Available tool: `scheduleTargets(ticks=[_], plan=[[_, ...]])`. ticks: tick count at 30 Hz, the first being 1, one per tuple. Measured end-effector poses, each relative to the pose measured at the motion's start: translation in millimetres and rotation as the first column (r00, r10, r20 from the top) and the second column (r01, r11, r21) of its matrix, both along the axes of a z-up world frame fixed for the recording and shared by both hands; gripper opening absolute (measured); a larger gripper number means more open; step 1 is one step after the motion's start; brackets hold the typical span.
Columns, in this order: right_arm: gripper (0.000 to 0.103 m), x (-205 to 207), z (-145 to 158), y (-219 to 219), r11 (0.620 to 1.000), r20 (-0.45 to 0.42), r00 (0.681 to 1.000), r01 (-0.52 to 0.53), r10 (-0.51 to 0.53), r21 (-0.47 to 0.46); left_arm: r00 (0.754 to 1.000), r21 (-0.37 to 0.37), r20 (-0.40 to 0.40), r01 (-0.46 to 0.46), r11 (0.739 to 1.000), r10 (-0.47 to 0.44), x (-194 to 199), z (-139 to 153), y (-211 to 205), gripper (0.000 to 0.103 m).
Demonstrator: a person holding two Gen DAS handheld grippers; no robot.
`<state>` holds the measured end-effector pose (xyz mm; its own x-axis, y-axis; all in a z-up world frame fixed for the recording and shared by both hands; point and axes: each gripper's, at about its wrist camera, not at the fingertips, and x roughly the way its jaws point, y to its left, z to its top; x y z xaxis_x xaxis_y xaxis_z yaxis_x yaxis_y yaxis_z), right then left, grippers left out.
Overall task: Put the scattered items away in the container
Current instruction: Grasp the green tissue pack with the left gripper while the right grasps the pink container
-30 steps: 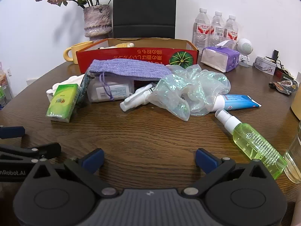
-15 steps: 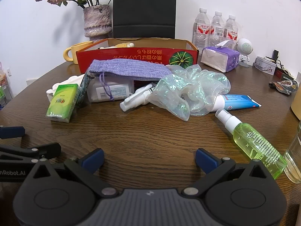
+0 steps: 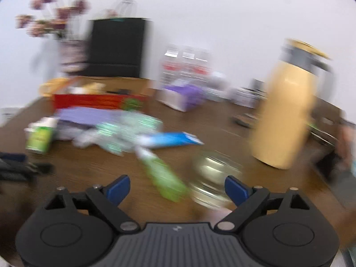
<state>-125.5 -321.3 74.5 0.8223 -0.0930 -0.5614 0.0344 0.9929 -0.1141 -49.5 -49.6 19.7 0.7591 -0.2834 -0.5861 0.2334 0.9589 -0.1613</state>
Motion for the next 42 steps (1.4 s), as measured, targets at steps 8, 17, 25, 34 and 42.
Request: scheduleTargets(ticks=[8,17,25,34,42], plan=[[0.066,24.7,-68.5,-42.3,0.978,-0.135,0.985,0.129,-0.107,0.165,0.975,-0.010,-0.041,0.216,0.976,-0.217,35.8,3.2,-97.4,0.103],[0.054,35.6,-74.7,5.3,0.959,-0.080,0.977,-0.174,0.196,0.222,1.000,0.026,-0.008,0.015,1.000,-0.015,28.4,11.2,-38.1,0.103],[0.054,63.9,-68.0,54.0,0.923,-0.068,0.950,-0.276,0.304,0.269,0.956,0.214,0.048,-0.294,0.931,0.291,49.4,-1.4,39.1,0.103],[0.054,68.1,-68.5,76.0,0.928,-0.074,0.947,-0.288,0.313,0.239,0.977,0.130,-0.037,-0.204,0.970,0.211,54.2,-9.6,54.3,0.048],[0.054,87.1,-34.9,94.2,0.921,0.008,0.943,-0.326,0.332,0.212,0.995,0.025,0.032,-0.099,0.995,0.098,22.9,41.1,60.1,0.047]])
